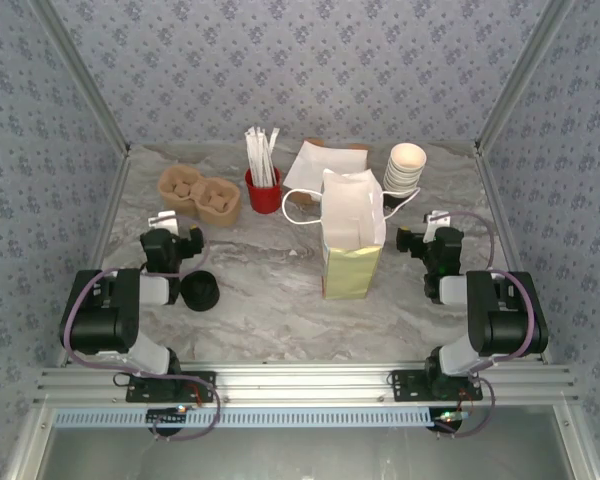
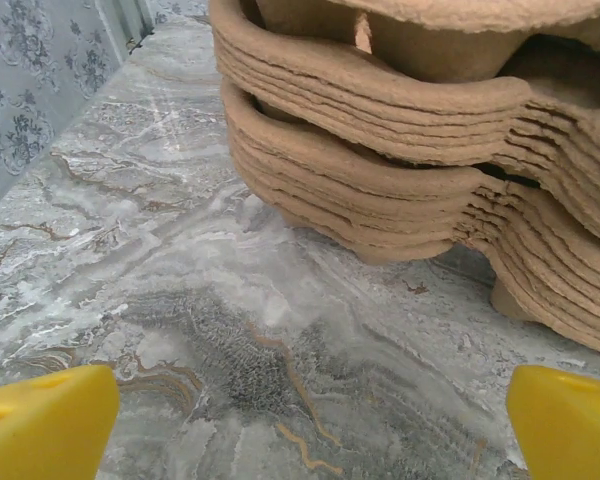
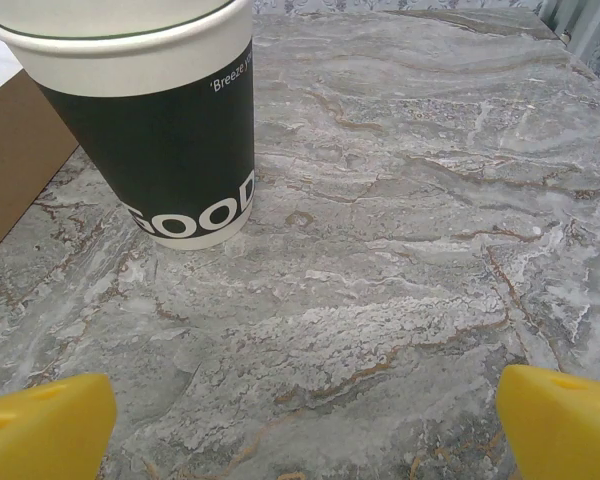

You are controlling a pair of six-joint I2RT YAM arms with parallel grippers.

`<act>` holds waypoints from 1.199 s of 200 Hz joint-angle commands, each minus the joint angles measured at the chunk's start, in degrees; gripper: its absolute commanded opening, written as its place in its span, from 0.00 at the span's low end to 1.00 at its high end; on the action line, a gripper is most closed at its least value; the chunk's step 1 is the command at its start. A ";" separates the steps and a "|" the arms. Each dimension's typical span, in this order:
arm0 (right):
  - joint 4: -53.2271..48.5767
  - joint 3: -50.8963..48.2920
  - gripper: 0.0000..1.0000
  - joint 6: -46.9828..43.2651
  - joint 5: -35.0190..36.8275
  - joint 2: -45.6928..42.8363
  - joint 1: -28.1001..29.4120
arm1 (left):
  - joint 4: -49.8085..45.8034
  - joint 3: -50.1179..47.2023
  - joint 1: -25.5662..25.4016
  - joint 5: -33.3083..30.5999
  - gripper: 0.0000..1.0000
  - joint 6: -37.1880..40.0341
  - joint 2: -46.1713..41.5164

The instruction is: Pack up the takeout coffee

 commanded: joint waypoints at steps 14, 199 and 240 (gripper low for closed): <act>-0.38 1.25 1.00 -0.87 -0.56 0.68 -0.28 | 0.12 1.25 -0.13 1.66 0.99 0.73 0.01; -41.44 16.67 1.00 16.45 -0.54 -19.74 -9.55 | -42.36 9.92 -0.88 -12.19 0.99 -18.39 -36.76; -71.49 43.36 1.00 26.29 -6.61 -15.31 -12.29 | -56.68 21.05 -4.28 -9.11 0.99 -21.79 -39.84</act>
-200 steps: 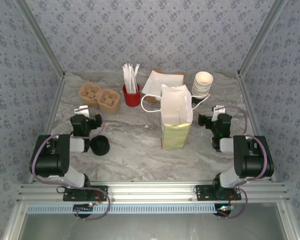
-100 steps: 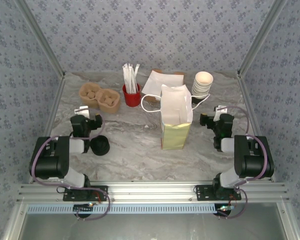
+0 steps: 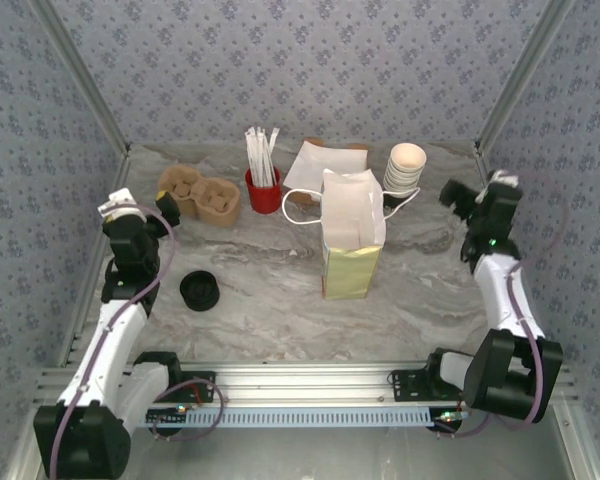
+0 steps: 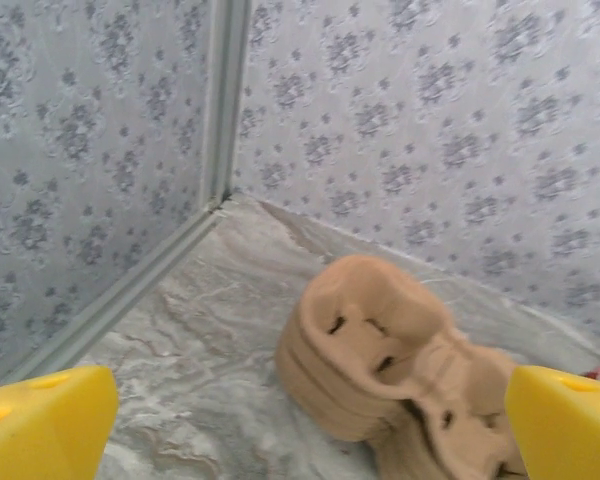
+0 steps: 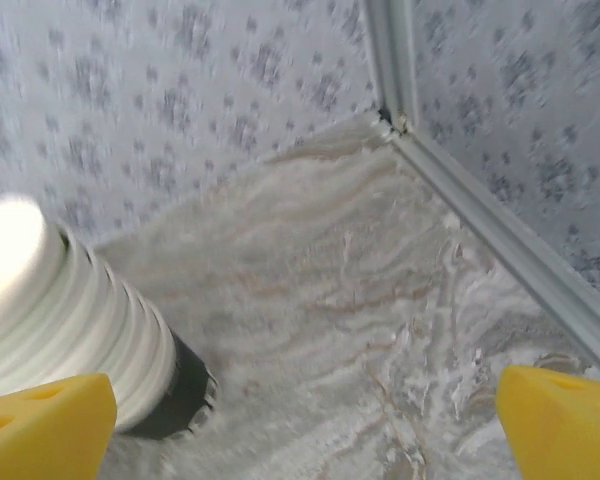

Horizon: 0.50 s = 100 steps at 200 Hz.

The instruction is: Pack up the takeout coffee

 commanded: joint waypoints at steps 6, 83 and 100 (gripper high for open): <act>-24.83 15.75 1.00 7.56 -6.49 4.82 0.03 | -14.86 7.04 -1.21 2.14 0.99 -5.80 -0.48; -39.71 48.95 0.81 8.41 -7.88 29.32 8.35 | -26.97 18.92 -1.94 16.66 0.99 -9.03 3.96; -41.25 53.07 0.78 8.62 -5.68 33.48 9.68 | -27.42 19.21 -2.02 18.41 0.99 -8.69 4.34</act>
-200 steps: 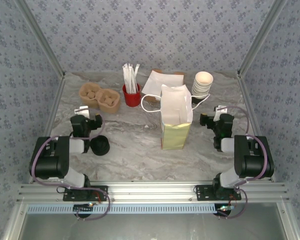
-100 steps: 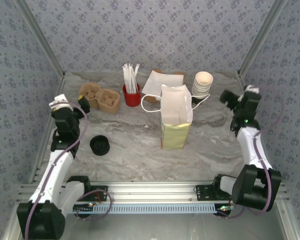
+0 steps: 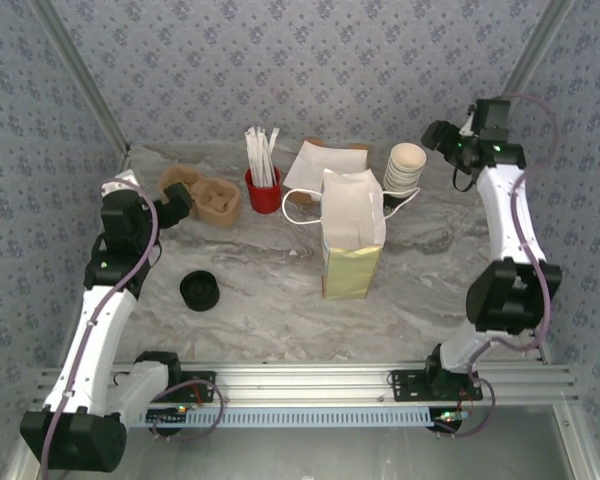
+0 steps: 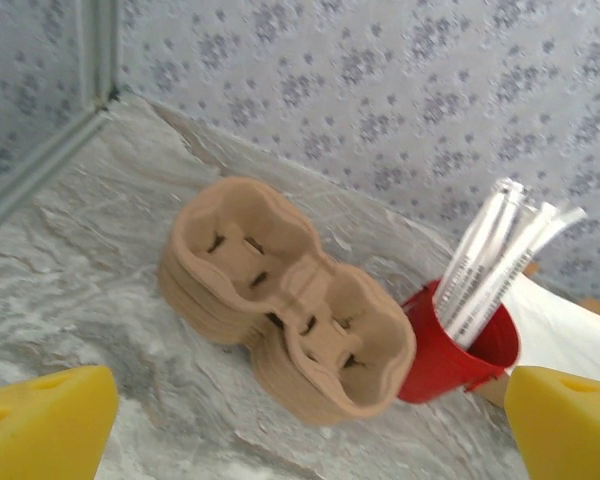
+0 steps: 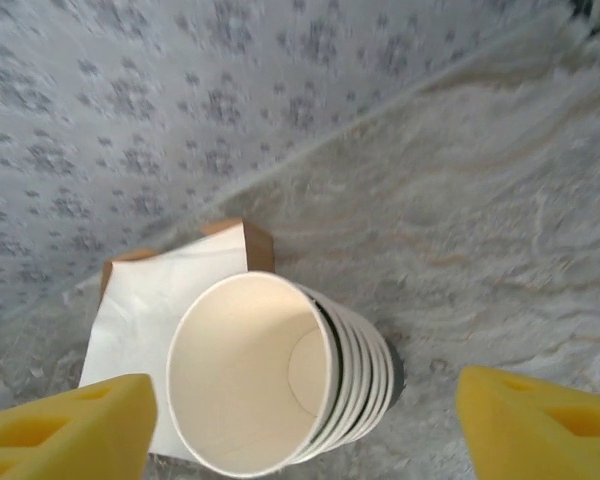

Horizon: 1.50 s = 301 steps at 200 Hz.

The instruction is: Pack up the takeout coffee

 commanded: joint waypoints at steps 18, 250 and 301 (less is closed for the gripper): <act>-9.22 9.45 0.74 1.85 6.03 7.99 2.49 | -3.85 2.62 -0.47 7.34 0.99 0.14 1.21; -10.69 13.22 0.09 2.34 6.86 14.19 4.91 | -4.19 4.27 -3.47 10.40 0.99 0.52 3.95; -11.42 14.93 0.10 1.99 6.52 14.46 5.06 | -5.89 7.15 -6.77 9.62 0.99 1.91 6.46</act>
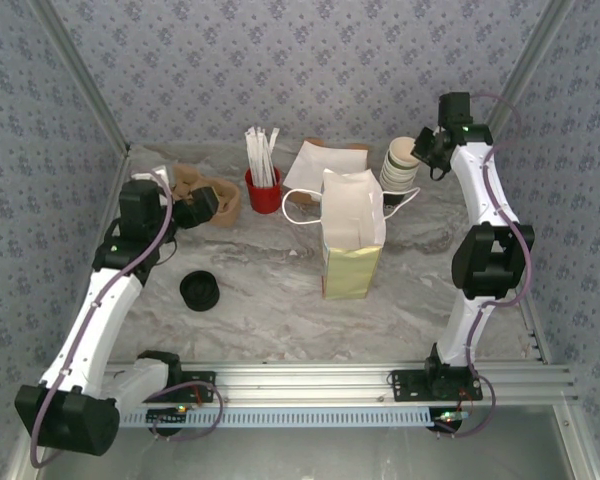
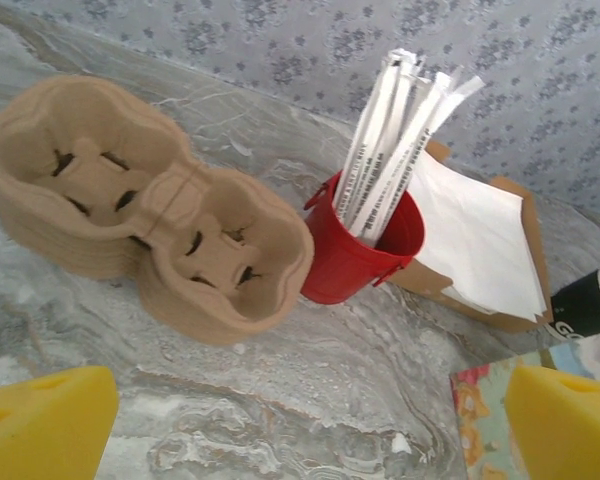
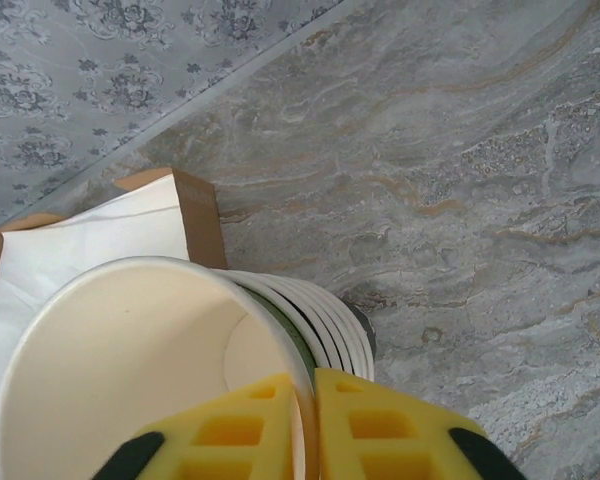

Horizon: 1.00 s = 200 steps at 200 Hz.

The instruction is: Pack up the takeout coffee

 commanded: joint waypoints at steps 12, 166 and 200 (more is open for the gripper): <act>-2.03 3.10 0.06 -0.39 -0.54 0.84 0.18 | -1.03 3.03 -1.23 0.33 0.99 0.98 0.93; -20.31 26.88 0.00 -5.14 1.01 -11.88 0.10 | -10.15 14.31 -19.93 3.16 0.99 3.75 10.58; -21.01 25.94 0.00 -3.91 -4.59 -19.43 0.27 | -5.89 9.13 -23.09 3.37 0.98 3.41 12.97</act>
